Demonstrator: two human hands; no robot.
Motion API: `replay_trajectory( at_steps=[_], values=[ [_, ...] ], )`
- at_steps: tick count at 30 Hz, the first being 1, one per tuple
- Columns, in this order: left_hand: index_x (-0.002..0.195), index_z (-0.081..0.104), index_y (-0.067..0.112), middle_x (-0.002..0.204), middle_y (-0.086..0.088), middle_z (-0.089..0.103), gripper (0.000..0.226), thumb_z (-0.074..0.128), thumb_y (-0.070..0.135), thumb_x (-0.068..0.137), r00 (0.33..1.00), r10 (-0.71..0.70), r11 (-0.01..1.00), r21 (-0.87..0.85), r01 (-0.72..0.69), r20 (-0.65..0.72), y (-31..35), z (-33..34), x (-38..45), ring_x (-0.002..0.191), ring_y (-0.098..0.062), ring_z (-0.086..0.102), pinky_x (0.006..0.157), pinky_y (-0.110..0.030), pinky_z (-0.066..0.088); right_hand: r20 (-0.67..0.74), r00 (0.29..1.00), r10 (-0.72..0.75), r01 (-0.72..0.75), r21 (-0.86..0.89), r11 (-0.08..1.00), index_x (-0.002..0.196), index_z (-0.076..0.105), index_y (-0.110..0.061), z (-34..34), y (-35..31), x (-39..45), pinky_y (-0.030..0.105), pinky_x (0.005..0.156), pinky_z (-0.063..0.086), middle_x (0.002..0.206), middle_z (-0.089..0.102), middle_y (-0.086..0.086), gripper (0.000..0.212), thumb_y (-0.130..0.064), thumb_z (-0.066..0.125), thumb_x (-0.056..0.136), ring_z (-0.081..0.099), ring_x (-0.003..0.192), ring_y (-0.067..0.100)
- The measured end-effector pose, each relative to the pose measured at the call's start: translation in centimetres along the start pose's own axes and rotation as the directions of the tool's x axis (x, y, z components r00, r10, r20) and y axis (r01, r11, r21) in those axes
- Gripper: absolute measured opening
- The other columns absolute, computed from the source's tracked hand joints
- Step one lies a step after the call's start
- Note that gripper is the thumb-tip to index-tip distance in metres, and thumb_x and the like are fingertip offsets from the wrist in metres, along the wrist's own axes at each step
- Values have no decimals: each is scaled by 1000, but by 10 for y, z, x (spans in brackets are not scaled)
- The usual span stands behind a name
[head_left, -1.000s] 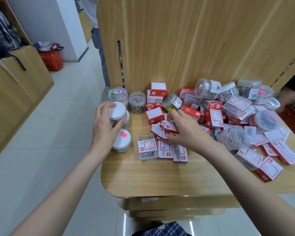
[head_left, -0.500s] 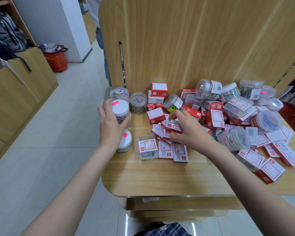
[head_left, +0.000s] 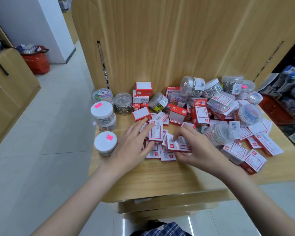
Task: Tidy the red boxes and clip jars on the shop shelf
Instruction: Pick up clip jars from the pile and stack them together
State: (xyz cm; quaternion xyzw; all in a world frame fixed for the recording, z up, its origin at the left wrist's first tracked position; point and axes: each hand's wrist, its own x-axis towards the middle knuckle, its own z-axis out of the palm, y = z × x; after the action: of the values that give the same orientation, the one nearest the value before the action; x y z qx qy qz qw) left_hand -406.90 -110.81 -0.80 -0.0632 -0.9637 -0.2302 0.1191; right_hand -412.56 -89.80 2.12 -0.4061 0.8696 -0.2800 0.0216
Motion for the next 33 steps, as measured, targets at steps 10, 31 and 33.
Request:
replay_trajectory(
  at_steps=[10,31,33],
  values=[
    [140,30,21,138,-3,32,62,54,44,87,963,-267,961,-72,268,23,19,5,32,125,-23,37,100,-36,34,-69,997,-40,19,-293,956,94,59,-11,-3,28,-46,23,86,34,105,58,8,26,-12,68,70,45,98,19],
    [108,60,20,96,3,71,25,65,11,84,943,-310,487,-832,267,121,51,-13,39,90,-12,66,83,-30,52,-85,954,286,-185,586,789,111,44,-36,-12,-17,12,30,79,49,111,59,-3,44,-25,71,78,59,87,16],
    [101,60,28,96,7,70,21,64,15,86,960,-233,536,-803,261,157,51,-9,37,89,-9,65,79,-24,52,-91,947,308,-197,590,783,109,46,-35,-15,-13,11,34,75,50,100,63,1,45,-14,71,78,57,76,17]
  ],
)
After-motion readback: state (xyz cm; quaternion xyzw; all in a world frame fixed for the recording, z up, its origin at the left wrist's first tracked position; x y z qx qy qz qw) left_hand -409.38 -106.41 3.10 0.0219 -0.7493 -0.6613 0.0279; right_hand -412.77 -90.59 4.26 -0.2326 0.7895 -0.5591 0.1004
